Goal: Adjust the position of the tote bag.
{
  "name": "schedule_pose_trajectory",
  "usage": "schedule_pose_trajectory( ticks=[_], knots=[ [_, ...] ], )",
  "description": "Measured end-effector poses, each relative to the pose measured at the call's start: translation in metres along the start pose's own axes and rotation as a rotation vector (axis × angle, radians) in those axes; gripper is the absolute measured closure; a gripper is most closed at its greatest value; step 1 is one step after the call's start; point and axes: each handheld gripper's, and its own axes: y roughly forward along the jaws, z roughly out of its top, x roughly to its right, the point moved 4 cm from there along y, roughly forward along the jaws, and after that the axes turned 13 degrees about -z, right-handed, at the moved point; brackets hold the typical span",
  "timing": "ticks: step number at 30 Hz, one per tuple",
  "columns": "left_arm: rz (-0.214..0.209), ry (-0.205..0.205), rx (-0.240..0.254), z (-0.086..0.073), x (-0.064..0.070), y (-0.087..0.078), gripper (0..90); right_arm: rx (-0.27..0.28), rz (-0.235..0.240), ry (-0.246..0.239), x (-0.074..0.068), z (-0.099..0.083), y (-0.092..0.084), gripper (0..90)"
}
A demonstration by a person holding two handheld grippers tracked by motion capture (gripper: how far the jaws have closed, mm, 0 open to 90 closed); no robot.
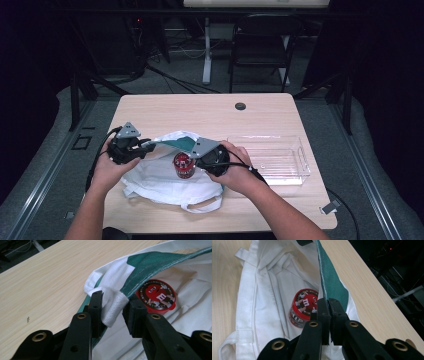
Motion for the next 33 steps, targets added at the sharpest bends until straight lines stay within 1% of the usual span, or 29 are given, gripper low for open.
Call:
schedule_pose_trajectory(
  ticks=[1, 2, 3, 5, 10, 15, 16, 18, 19, 26, 28, 30, 32, 33],
  knots=[
    [-0.001, -0.003, 0.004, 0.001, -0.001, 0.001, 69.8, -0.003, -0.002, 0.004, 0.001, 0.000, 0.000, 88.3],
    [-0.006, -0.008, -0.002, 0.003, -0.001, 0.002, 69.8, 0.000, -0.001, 0.015, 0.003, -0.001, 0.002, 88.3],
    [-0.005, -0.012, 0.001, 0.004, -0.002, 0.004, 69.8, -0.009, 0.000, 0.011, 0.004, -0.001, 0.002, 88.3],
    [-0.007, -0.021, 0.001, 0.007, -0.004, 0.006, 69.8, -0.009, -0.007, 0.021, 0.007, -0.002, 0.004, 88.4],
    [-0.003, -0.032, -0.016, 0.012, -0.008, 0.011, 69.8, -0.014, -0.011, 0.037, 0.014, -0.004, 0.010, 88.3],
    [-0.001, -0.043, -0.021, 0.014, -0.013, 0.016, 69.8, -0.024, -0.011, 0.064, 0.021, -0.005, 0.017, 88.3],
    [-0.003, -0.046, -0.023, 0.014, -0.014, 0.017, 69.8, -0.017, -0.011, 0.077, 0.022, -0.005, 0.019, 88.3],
    [-0.005, -0.053, -0.024, 0.014, -0.017, 0.019, 69.8, -0.026, -0.010, 0.080, 0.025, -0.006, 0.021, 88.2],
    [-0.005, -0.055, -0.023, 0.014, -0.017, 0.020, 69.8, -0.023, -0.010, 0.091, 0.025, -0.006, 0.023, 88.2],
    [-0.009, -0.072, -0.028, 0.016, -0.024, 0.027, 69.8, -0.041, -0.013, 0.102, 0.031, -0.008, 0.034, 88.0],
    [-0.012, -0.077, -0.037, 0.016, -0.026, 0.028, 69.9, -0.046, -0.015, 0.108, 0.033, -0.009, 0.036, 87.9],
    [-0.011, -0.078, -0.033, 0.017, -0.027, 0.030, 70.0, -0.043, -0.014, 0.123, 0.034, -0.010, 0.039, 87.8],
    [-0.014, -0.084, -0.032, 0.017, -0.029, 0.031, 70.1, -0.048, -0.014, 0.123, 0.035, -0.010, 0.040, 87.7],
    [-0.008, -0.088, -0.025, 0.017, -0.029, 0.032, 70.1, -0.051, -0.015, 0.122, 0.036, -0.011, 0.041, 87.7]
  ],
)
